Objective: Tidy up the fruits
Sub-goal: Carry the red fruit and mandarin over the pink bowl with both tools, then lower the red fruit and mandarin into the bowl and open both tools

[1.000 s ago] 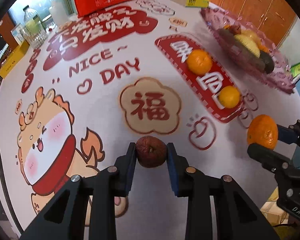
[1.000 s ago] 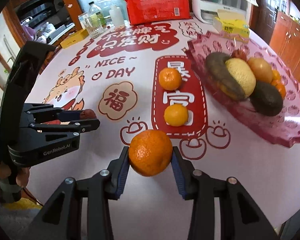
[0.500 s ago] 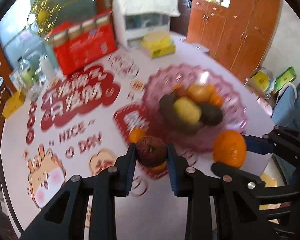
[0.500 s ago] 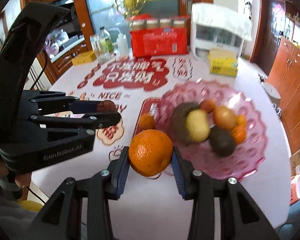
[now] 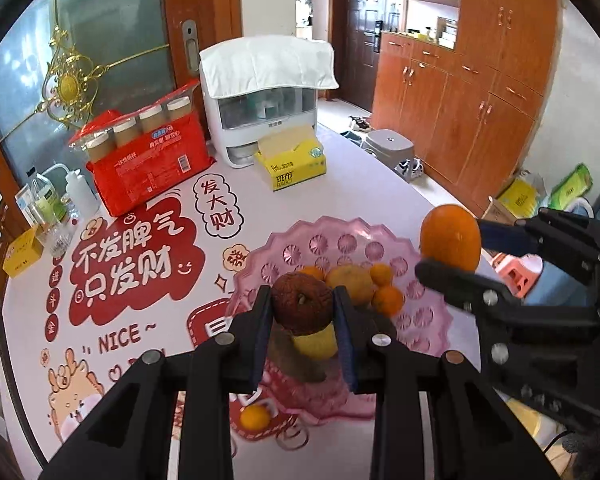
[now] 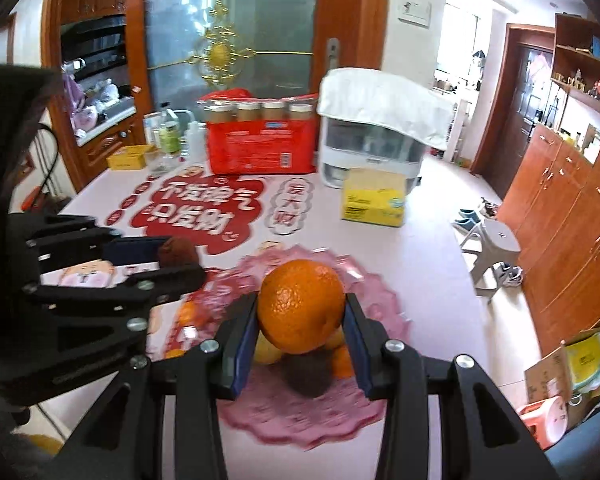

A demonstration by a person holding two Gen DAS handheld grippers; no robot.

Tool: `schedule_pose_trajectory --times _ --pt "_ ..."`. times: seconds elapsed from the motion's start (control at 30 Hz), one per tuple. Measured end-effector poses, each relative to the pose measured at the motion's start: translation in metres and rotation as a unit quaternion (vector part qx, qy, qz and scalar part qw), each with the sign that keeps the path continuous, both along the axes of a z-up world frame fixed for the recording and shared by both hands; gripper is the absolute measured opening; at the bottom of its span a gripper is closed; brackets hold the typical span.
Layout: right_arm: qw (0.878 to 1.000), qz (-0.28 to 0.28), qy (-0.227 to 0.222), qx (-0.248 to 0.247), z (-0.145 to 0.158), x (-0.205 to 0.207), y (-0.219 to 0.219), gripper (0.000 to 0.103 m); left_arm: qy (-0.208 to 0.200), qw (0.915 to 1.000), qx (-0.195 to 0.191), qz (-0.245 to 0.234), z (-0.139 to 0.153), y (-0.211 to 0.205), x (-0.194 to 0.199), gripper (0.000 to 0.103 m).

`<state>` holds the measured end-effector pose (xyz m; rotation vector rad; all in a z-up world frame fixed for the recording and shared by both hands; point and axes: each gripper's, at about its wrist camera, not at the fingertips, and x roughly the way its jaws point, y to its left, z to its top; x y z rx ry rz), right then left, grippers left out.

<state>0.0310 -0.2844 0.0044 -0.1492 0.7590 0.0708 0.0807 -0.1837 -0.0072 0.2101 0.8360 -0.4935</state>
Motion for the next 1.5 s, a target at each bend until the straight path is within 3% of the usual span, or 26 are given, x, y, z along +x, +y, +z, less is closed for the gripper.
schedule_pose_trajectory --times 0.13,0.43,0.77,0.83,1.0,1.27,1.5 --pt "1.000 -0.016 0.019 -0.013 -0.016 0.027 -0.026 0.041 0.035 0.9992 0.000 0.019 -0.026 -0.015 0.021 0.028" --pt "0.995 -0.024 0.099 -0.009 -0.084 0.060 -0.051 0.041 0.105 0.9932 0.034 0.036 -0.093 -0.041 0.053 0.028" --pt "0.987 -0.016 0.155 -0.024 -0.134 0.068 -0.057 0.043 0.133 0.9891 0.057 0.025 -0.127 -0.062 0.063 0.029" --pt "0.988 -0.011 0.150 -0.026 -0.134 0.067 -0.057 0.043 0.135 0.9889 0.058 0.024 -0.130 -0.062 0.063 0.033" --pt "0.989 -0.009 0.146 -0.024 -0.134 0.068 -0.057 0.047 0.117 0.9911 0.049 0.041 -0.122 -0.053 0.063 0.078" --pt "0.992 -0.012 0.128 0.012 -0.119 0.062 -0.058 0.054 0.102 0.9923 0.031 0.062 -0.106 -0.033 0.057 0.089" --pt "0.993 -0.015 0.113 0.023 -0.107 0.053 -0.056 0.056 0.086 0.9937 0.019 0.068 -0.091 -0.023 0.046 0.089"
